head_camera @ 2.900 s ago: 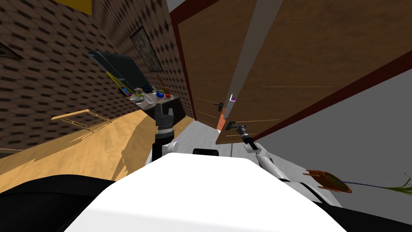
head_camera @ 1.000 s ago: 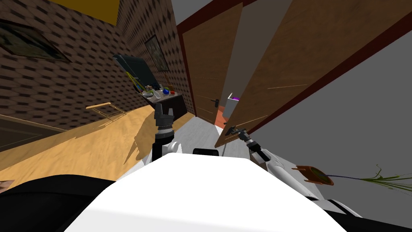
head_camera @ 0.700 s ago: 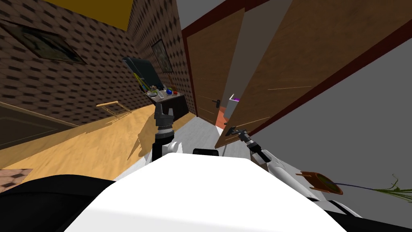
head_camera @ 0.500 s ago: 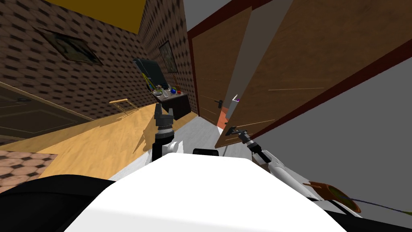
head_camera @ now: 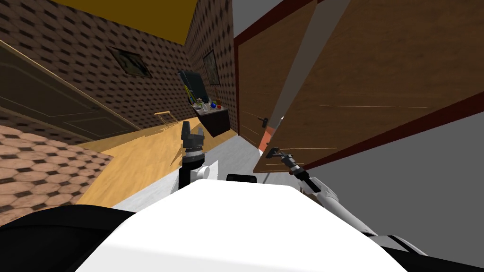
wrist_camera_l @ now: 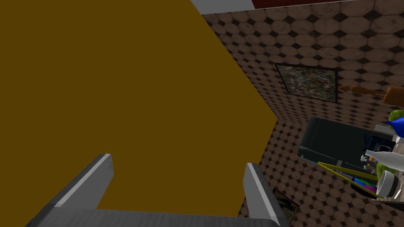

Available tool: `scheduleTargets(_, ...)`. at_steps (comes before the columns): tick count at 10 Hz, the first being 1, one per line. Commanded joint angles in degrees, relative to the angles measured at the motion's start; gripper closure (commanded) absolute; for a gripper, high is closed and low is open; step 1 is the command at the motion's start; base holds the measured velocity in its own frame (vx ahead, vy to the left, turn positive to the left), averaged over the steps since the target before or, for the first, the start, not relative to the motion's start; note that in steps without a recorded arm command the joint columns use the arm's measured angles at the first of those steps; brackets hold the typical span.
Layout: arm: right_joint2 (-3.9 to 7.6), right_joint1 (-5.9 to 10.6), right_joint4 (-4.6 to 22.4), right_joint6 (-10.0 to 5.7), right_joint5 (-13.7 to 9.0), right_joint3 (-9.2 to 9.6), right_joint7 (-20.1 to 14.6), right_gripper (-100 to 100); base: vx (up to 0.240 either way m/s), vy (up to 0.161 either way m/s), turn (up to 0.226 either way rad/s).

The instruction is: Pull the door open

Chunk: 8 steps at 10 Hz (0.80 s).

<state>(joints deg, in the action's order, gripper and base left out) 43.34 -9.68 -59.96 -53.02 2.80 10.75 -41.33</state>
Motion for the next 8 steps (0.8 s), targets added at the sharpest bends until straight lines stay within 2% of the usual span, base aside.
scheduleTargets(1,0.23,-0.02,1.11,-1.29,0.00,0.04,-0.24,100,-0.120,-0.082,0.331)
scheduleTargets(2,0.47,-0.02,1.80,-2.13,-0.07,-0.06,-0.46,100,-0.179,-0.081,0.245)
scheduleTargets(4,0.90,0.02,2.82,-3.40,-0.20,-0.19,-0.84,100,-0.193,-0.054,0.095)
scheduleTargets(6,1.23,0.09,3.51,-4.19,-0.30,-0.28,-1.11,100,-0.209,-0.042,-0.049)
scheduleTargets(8,1.52,0.17,4.10,-4.77,-0.38,-0.34,-1.34,100,-0.221,-0.003,-0.133)
